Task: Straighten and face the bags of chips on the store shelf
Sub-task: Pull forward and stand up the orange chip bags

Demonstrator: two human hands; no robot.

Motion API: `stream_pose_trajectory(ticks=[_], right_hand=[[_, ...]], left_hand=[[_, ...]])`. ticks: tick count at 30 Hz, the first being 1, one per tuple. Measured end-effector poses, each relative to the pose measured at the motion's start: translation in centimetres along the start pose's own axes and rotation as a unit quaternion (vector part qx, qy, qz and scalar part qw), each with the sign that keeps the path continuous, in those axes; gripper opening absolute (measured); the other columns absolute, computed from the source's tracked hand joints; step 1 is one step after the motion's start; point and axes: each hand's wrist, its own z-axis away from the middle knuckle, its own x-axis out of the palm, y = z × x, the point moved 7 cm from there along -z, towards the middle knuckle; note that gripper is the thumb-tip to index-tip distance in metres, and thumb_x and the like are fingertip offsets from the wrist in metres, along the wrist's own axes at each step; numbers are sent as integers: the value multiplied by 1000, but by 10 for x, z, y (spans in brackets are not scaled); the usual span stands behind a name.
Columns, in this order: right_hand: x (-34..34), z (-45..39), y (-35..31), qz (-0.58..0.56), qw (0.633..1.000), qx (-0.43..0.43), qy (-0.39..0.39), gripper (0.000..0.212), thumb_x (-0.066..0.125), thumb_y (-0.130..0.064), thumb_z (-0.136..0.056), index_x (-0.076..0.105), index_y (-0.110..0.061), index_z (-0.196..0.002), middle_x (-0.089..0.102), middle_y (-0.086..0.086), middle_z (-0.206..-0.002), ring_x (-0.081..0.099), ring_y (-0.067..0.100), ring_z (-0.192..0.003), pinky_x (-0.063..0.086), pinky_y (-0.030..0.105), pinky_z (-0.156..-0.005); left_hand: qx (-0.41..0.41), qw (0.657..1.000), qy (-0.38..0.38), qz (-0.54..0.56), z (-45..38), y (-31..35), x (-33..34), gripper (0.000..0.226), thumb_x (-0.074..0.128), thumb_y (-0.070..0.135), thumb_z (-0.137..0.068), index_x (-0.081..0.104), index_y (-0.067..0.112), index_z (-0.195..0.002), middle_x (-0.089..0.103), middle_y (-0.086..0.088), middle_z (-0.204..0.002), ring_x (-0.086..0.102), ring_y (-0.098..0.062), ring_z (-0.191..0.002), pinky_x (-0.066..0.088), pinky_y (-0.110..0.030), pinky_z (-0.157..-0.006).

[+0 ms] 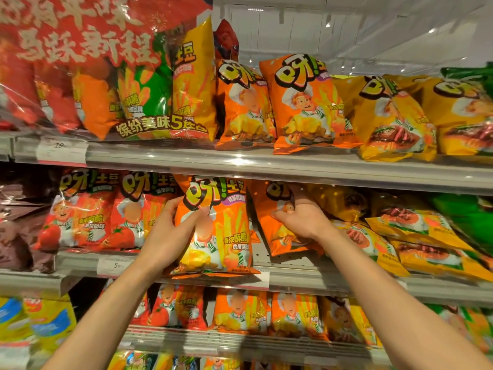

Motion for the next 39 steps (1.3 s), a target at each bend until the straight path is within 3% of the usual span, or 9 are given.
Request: stream_pose_trajectory(ticks=[4, 6, 10, 16, 21, 26, 31, 35, 39], right_hand=[[15, -8, -11, 103, 994, -21, 33, 49, 52, -45, -97, 54, -9, -130, 56, 19, -133, 52, 36, -123, 45, 39, -99], [18, -18, -11, 129, 987, -14, 93, 61, 52, -41, -97, 37, -8, -145, 39, 22, -148, 38, 41, -134, 38, 47, -107], [24, -31, 4, 137, 977, 38, 159, 78, 50, -49, -95, 20, -7, -154, 23, 25, -158, 27, 43, -143, 34, 53, -109], [51, -34, 12, 91, 988, 27, 119, 87, 36, -66, -91, 7, -18, -158, 3, 14, -166, 5, 33, -152, 12, 54, -120], [49, -21, 27, 75, 989, 75, 99, 71, 37, -52, -99, 9, -23, -157, 4, 17, -164, 12, 39, -149, 19, 58, -117], [55, -16, 12, 61, 995, 48, 56, 57, 34, -43, -104, 26, -14, -152, 26, 23, -156, 33, 40, -140, 27, 52, -114], [57, -16, 16, 50, 997, 52, 19, 68, 28, -54, -103, 12, -18, -159, -6, 17, -165, -2, 35, -153, 1, 53, -122], [38, -3, 8, -83, 994, 27, 62, 62, 35, -51, -103, 29, -17, -153, 19, 15, -163, 16, 33, -150, 15, 47, -122], [12, 37, -4, -235, 971, 2, 52, 58, 40, -51, -102, 37, -18, -150, 48, 2, -147, 47, 16, -130, 36, 31, -105]], left_hand=[[-1, 1000, 3, -17, -1, -1, 0, 63, 67, 59, -86, 48, 33, -140, 64, 17, -123, 62, -6, -111, 47, -29, -90], [-9, 1000, 9, -14, -2, -4, -1, 61, 68, 59, -85, 50, 34, -138, 66, 16, -121, 65, -9, -109, 50, -36, -95], [-13, 1000, 8, -22, -2, -5, 2, 62, 68, 60, -85, 49, 34, -138, 64, 14, -122, 63, -11, -111, 49, -36, -96], [4, 999, 11, -30, 2, 0, 3, 58, 65, 52, -89, 47, 30, -140, 57, 25, -114, 54, 6, -101, 40, -18, -77], [3, 1000, 10, -28, 3, -2, 4, 57, 65, 52, -90, 48, 31, -140, 57, 27, -113, 55, 7, -99, 41, -16, -74], [2, 999, 12, -30, 4, -4, 3, 55, 64, 52, -90, 46, 32, -138, 57, 26, -111, 56, 6, -98, 41, -17, -73], [7, 1000, 10, -27, 5, -4, 3, 56, 64, 54, -89, 45, 34, -138, 55, 27, -111, 57, 1, -102, 41, -19, -76], [11, 1000, 1, -14, 8, -3, 10, 55, 65, 50, -90, 47, 32, -138, 57, 28, -110, 56, 9, -96, 40, -14, -72], [17, 999, -20, -22, 12, -2, 30, 55, 67, 57, -85, 47, 37, -132, 59, 28, -114, 59, 5, -105, 45, -18, -81]])
